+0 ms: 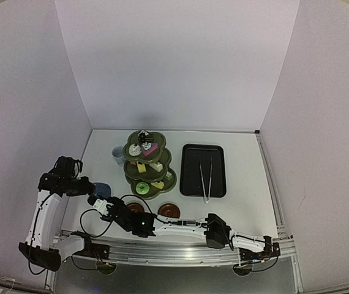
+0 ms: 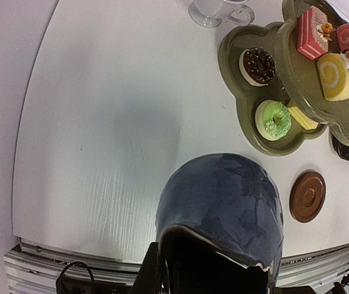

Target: Serve the afternoon tea

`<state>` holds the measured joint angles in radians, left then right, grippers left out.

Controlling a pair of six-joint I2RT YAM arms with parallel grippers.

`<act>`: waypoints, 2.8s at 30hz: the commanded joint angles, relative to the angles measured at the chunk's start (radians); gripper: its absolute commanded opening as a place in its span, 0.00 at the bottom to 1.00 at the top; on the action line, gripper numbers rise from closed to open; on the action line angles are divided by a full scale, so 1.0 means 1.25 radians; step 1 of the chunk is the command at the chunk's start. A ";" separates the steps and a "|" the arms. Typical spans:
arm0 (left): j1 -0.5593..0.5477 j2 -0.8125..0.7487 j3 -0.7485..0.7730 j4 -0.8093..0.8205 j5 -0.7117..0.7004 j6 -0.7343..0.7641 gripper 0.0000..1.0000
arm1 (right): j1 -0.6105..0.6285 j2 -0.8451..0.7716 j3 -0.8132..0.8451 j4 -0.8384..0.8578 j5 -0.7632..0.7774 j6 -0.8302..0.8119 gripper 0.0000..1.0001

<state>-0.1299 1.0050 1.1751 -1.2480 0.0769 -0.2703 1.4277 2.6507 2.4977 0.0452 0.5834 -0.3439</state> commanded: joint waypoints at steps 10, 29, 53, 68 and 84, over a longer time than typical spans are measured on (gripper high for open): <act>-0.004 -0.054 -0.042 0.101 0.227 -0.007 0.32 | -0.051 -0.096 -0.074 -0.030 -0.124 0.203 0.00; 0.035 -0.111 0.008 0.241 0.213 -0.073 0.98 | -0.184 -0.489 -0.598 0.071 -0.594 0.330 0.00; 0.366 0.110 -0.160 0.433 0.618 0.098 1.00 | -0.483 -0.895 -1.349 0.492 -0.955 0.071 0.00; 0.375 0.089 -0.275 0.555 0.789 -0.015 1.00 | -0.480 -0.683 -1.483 1.005 -0.992 0.083 0.00; 0.374 0.071 -0.308 0.593 0.801 -0.038 1.00 | -0.472 -0.548 -1.511 1.119 -0.972 0.050 0.00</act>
<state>0.3313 1.1247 0.7914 -0.5547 1.0486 -0.3013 0.8273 1.9080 0.5869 1.2414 -0.6293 -0.2680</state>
